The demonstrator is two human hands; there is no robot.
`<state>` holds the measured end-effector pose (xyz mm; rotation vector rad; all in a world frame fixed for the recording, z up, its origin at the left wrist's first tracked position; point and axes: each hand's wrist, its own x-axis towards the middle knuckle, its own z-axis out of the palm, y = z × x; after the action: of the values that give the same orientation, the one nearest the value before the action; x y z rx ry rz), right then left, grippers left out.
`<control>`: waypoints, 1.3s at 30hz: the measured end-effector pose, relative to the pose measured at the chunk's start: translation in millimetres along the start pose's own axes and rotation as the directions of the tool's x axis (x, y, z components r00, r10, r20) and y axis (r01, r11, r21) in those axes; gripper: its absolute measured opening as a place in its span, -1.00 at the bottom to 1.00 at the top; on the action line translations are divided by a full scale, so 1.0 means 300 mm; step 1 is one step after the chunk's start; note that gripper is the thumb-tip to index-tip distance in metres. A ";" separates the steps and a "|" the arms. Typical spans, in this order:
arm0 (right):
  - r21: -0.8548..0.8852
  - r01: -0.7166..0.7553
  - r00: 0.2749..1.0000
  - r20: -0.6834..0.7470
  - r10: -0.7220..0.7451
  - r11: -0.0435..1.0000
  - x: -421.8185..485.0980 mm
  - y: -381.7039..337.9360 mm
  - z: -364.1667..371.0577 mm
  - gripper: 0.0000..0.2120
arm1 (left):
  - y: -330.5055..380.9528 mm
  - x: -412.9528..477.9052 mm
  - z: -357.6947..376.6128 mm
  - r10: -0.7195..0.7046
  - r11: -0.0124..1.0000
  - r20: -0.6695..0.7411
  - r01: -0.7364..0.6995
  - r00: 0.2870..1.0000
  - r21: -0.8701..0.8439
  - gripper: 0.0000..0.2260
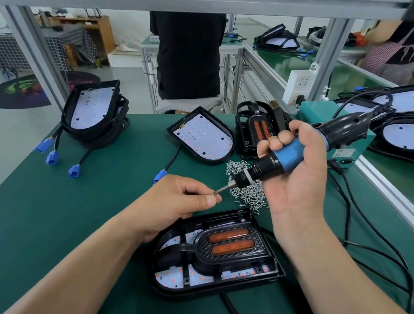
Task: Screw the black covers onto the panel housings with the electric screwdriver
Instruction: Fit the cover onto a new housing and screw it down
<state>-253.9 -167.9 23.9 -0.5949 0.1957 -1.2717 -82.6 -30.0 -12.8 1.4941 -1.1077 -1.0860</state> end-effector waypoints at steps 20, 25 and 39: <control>-0.044 0.000 0.987 0.158 0.007 0.999 -0.012 -0.009 0.008 -0.91 | 0.009 -0.012 -0.007 0.045 0.993 0.052 -0.050 0.998 0.105 -0.89; -0.105 0.027 1.000 -0.005 -0.028 0.994 -0.015 0.014 0.020 -0.84 | 0.007 -0.007 -0.002 0.107 0.983 -0.094 -0.091 0.990 0.162 -0.96; -0.052 -0.019 0.997 0.071 0.023 0.998 -0.014 0.020 0.000 -0.87 | 0.010 -0.007 0.005 0.150 0.964 -0.180 -0.103 0.972 0.247 -0.87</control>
<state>-250.2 -162.8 20.0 -0.6802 0.1747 -1.2260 -84.9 -28.8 -10.0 1.6517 -1.2057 -0.7191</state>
